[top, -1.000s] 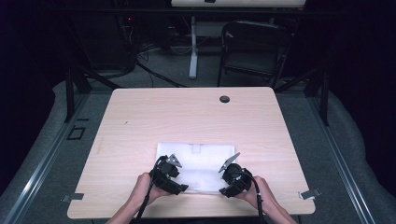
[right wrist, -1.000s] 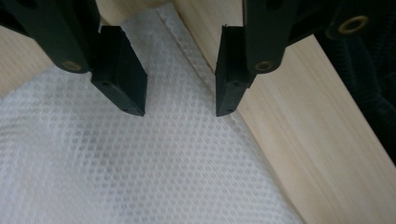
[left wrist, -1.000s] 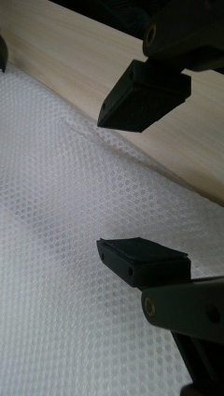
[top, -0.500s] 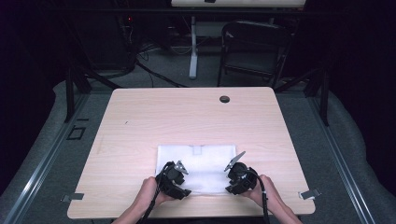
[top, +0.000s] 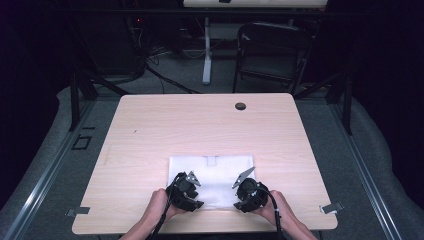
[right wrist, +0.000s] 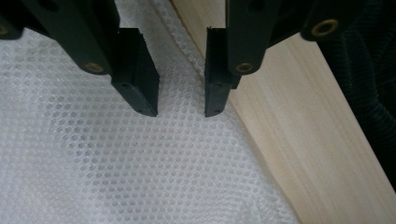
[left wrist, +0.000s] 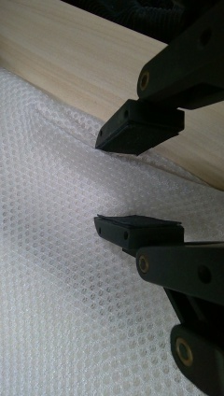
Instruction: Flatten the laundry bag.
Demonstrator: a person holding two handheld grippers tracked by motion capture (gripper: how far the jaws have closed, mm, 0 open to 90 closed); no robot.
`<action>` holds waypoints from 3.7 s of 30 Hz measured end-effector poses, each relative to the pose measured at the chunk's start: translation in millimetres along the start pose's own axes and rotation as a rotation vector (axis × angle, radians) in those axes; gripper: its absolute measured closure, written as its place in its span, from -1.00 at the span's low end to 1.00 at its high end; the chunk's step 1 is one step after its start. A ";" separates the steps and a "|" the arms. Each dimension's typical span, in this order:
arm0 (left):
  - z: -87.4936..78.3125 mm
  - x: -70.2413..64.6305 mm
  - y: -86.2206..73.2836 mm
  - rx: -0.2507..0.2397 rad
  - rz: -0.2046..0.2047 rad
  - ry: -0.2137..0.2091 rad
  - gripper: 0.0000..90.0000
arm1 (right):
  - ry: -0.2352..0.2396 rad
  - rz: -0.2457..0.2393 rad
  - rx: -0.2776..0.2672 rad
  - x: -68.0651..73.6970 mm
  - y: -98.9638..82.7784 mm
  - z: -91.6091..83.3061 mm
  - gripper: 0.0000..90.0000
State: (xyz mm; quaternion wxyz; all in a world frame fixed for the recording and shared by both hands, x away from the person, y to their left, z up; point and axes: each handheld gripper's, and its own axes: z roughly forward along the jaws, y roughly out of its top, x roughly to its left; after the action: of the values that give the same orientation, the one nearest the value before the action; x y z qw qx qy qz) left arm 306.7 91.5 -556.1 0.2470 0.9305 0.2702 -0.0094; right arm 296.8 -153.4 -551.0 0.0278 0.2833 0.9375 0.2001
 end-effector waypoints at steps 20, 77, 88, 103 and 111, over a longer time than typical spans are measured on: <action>-6.2 0.0 0.8 -0.040 -0.009 0.023 -0.04 | 0.006 0.041 -0.067 -0.7 -3.1 -16.9 0.99; -0.5 -17.3 27.9 -0.093 0.037 0.082 0.91 | -0.019 -0.048 -0.131 23.6 3.2 -2.8 1.00; -7.3 -15.2 30.4 -0.105 0.012 0.066 0.91 | -0.024 -0.059 -0.102 21.4 0.7 10.2 1.00; -22.1 -3.5 39.6 -0.111 -0.030 0.077 0.92 | -0.010 -0.082 -0.101 19.0 -0.1 9.6 1.00; -36.0 3.9 52.5 -0.137 -0.041 0.106 0.93 | -0.010 -0.076 -0.093 18.4 -0.2 9.1 1.00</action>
State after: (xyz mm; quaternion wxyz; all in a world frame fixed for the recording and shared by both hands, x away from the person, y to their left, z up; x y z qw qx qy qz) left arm 332.5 71.7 -501.1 0.2953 0.9048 0.3021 0.0533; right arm 282.8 -140.3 -558.3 0.0534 0.2470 0.9371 0.2410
